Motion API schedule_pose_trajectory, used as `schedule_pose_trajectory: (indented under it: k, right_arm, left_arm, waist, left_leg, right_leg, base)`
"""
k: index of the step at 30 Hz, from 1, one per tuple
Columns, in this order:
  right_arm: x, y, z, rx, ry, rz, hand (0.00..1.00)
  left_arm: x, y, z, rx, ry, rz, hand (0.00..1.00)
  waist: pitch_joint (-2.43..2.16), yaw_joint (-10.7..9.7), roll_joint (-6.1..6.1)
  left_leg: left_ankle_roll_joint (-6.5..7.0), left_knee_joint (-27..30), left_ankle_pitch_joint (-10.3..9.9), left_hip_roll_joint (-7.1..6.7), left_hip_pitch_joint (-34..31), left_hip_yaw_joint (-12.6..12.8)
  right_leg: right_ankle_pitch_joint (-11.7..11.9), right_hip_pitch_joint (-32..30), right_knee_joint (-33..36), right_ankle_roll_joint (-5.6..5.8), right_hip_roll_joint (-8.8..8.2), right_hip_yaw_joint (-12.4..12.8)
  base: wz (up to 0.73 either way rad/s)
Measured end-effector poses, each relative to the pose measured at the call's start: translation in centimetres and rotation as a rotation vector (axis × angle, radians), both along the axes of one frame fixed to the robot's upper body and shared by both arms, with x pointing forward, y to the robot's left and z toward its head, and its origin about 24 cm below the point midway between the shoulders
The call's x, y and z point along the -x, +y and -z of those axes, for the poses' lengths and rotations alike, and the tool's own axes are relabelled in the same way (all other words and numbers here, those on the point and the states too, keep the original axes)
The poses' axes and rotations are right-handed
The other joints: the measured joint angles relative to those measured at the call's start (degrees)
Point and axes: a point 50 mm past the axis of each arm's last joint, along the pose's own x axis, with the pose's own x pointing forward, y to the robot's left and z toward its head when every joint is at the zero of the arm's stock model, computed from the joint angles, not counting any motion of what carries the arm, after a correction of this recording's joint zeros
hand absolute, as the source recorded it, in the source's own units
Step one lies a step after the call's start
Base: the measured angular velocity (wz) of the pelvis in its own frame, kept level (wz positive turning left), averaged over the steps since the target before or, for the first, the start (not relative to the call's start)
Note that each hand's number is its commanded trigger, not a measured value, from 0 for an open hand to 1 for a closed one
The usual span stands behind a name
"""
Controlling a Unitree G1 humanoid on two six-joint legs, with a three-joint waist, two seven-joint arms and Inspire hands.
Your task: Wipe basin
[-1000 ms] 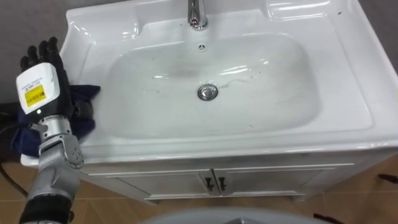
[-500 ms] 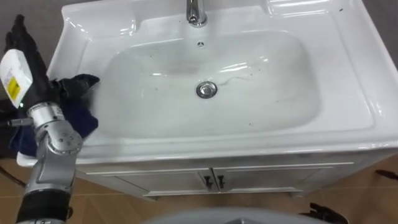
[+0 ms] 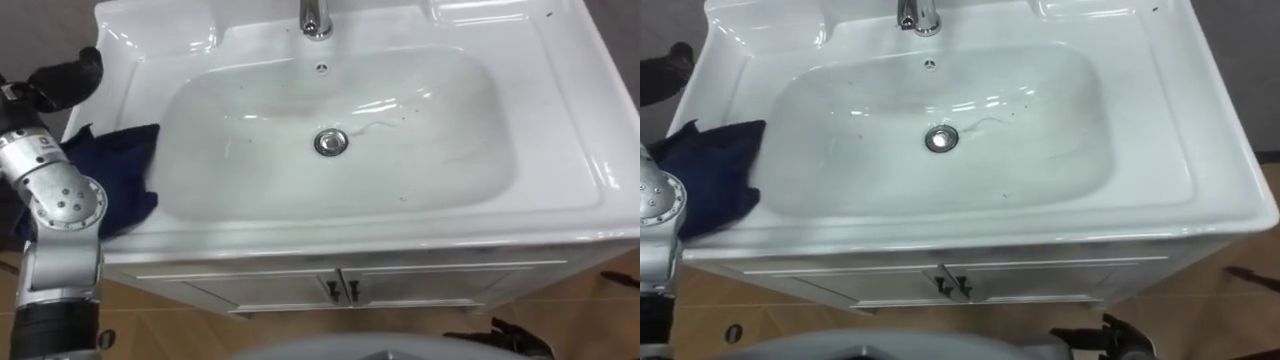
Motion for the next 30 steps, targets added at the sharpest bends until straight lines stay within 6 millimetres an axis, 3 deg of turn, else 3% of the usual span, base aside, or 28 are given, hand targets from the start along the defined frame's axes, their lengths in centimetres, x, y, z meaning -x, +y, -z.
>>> schedule_pose_trajectory:
  k: [4, 13, 16, 18, 21, 24, 30]
  right_arm:
    - [0.2, -0.1, 0.0, 0.004, 0.001, -0.004, 0.00]
    - [1.5, -0.5, -0.1, 0.021, 0.031, -0.012, 0.00]
    - [1.7, -0.9, -0.2, 0.028, 0.038, -0.026, 0.00]
    - [2.4, -1.1, -0.2, 0.030, 0.060, -0.031, 0.00]
    - [2.6, -1.3, -0.3, 0.031, 0.077, -0.028, 0.00]
    - [2.6, -1.3, -0.3, 0.027, 0.091, -0.031, 0.00]
    - [1.7, -1.1, -0.3, 0.006, 0.088, -0.076, 0.00]
  left_arm:
    - [0.6, 1.4, -0.9, -0.019, -0.041, -0.064, 0.00]
    - [3.2, 4.9, -1.5, -0.037, -0.079, -0.244, 0.00]
    - [5.0, 6.1, 0.6, -0.025, 0.030, -0.295, 0.00]
    - [6.2, 6.6, 2.1, -0.014, 0.109, -0.312, 0.00]
    - [8.8, 7.8, 4.6, 0.111, 0.193, -0.381, 0.00]
    - [11.0, 8.2, 6.8, 0.191, 0.287, -0.425, 0.00]
    - [16.0, 6.3, 13.8, 0.402, 0.596, -0.479, 0.00]
  waist:
    - [-0.15, 0.31, 0.16]
    - [-0.27, 5.48, -0.35]
    - [-0.62, 6.90, -0.37]
    - [-0.54, 7.62, -0.94]
    - [-0.91, 9.72, -1.31]
    - [-0.81, 9.88, -1.94]
    - [-0.68, 10.93, -3.42]
  left_leg:
    - [0.00, -0.06, 0.00, -0.11, -0.33, -0.68]
    - [0.00, -0.30, 0.00, -0.27, -0.48, -2.30]
    - [0.00, -0.23, 0.00, -0.55, -0.84, -3.04]
    - [0.00, -0.15, 0.00, -0.82, -0.92, -3.56]
    - [0.06, 0.03, 0.03, -1.20, -1.18, -5.09]
    - [0.21, 0.18, 0.12, -1.73, -1.22, -6.31]
    - [0.64, 0.96, 0.36, -2.43, -1.81, -6.57]
  right_leg:
    - [0.00, 0.03, -0.35, 0.00, -0.02, -0.61]
    - [0.00, 0.19, -0.69, 0.00, -0.04, -1.39]
    - [-0.06, 0.37, -1.15, 0.11, -0.25, -2.24]
    - [-0.13, 0.83, -1.66, 0.24, -0.44, -3.05]
    - [-0.28, 1.05, -1.76, 0.50, -0.76, -3.88]
    - [-0.53, 1.81, -1.90, 0.91, -1.17, -5.40]
    - [-0.80, 1.76, -1.67, 1.47, -2.00, -6.00]
  base:
    - [0.08]
    - [0.04]
    - [0.15]
    - [0.24]
    - [0.15]
    - [0.25]
    - [0.10]
